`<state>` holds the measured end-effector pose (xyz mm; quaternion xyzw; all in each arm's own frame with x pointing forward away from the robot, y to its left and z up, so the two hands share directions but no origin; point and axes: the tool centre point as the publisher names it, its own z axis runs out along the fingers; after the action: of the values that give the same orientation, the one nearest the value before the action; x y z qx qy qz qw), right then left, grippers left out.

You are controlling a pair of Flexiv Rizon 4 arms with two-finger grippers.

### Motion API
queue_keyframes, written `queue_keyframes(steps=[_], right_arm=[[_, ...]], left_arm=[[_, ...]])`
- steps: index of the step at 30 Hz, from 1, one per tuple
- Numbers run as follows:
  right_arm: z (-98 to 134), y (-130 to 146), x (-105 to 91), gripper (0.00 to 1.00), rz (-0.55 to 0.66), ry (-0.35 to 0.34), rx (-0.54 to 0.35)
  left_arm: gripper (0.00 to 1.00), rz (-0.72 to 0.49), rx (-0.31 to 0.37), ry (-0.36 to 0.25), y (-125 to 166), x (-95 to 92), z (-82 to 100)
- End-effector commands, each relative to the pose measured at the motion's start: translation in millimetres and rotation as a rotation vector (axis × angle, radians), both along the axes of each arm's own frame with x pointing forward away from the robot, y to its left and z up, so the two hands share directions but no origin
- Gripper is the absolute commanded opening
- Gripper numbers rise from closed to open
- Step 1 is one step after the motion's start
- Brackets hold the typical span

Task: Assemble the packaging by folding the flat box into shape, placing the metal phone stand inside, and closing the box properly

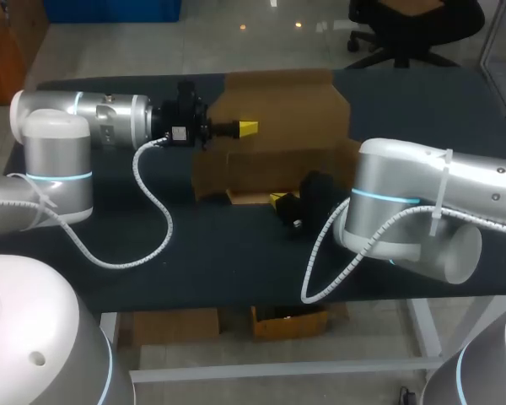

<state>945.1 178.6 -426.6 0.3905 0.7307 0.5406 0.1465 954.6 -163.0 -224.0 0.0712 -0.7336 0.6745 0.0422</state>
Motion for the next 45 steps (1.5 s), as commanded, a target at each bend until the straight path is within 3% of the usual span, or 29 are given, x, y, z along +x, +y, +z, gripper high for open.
queue_keyframes(steps=[1,30,45], right_arm=[[-3,2,0.4,0.0,-0.006,-0.001,-0.003],[-3,2,0.4,0.0,-0.006,-0.001,-0.003],[22,-6,-22.3,0.0,-0.004,-0.079,-0.009]], left_arm=[[0.0,0.001,0.005,0.001,0,-0.9,-2.5],[0.0,0.0,0.013,-0.005,-1,-3.2,-1.5],[0.0,0.0,0.013,-0.005,-1,-3.2,-1.5]])
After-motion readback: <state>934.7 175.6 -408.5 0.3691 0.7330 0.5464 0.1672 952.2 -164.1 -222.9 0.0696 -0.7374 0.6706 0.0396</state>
